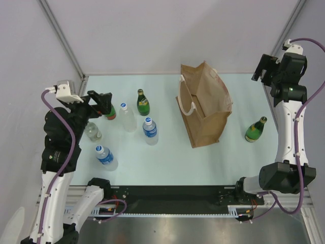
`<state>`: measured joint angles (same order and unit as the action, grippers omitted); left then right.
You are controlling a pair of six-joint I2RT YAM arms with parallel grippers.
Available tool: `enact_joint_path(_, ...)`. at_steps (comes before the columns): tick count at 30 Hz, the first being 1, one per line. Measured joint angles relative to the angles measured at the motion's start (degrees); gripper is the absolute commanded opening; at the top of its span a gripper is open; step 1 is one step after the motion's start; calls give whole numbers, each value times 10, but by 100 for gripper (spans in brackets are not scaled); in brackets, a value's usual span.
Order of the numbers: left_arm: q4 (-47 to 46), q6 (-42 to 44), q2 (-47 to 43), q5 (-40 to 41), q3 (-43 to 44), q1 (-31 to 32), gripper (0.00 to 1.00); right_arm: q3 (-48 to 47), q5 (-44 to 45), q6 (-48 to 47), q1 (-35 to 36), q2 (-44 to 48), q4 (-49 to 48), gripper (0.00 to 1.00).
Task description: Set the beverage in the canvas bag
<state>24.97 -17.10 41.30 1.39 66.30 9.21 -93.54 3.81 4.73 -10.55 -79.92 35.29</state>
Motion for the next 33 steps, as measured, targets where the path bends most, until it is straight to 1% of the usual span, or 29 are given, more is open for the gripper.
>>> enact_joint_path(3,7,0,10,-16,7,0,100,11,-17,-21,0,8,-7,100)
enact_joint_path(7,9,0,21,-32,11,0,100,42,-97,-82,5,35,6,100)
enact_joint_path(12,13,0,33,-49,15,0,100,43,-148,-130,17,43,36,100)
enact_joint_path(16,13,0,37,-60,15,0,100,41,-172,-159,-13,41,78,100)
enact_joint_path(18,12,0,38,-66,15,0,100,32,-196,-175,-40,33,110,100)
enact_joint_path(23,7,-4,52,-84,15,0,100,27,-274,-211,-141,8,174,100)
enact_joint_path(25,4,-4,58,-93,15,0,100,23,-293,-226,-170,-7,200,100)
enact_joint_path(27,1,-4,67,-99,15,0,100,17,-306,-244,-184,-26,228,100)
enact_joint_path(33,-5,-5,76,-116,4,0,100,9,-324,-306,-184,-52,288,100)
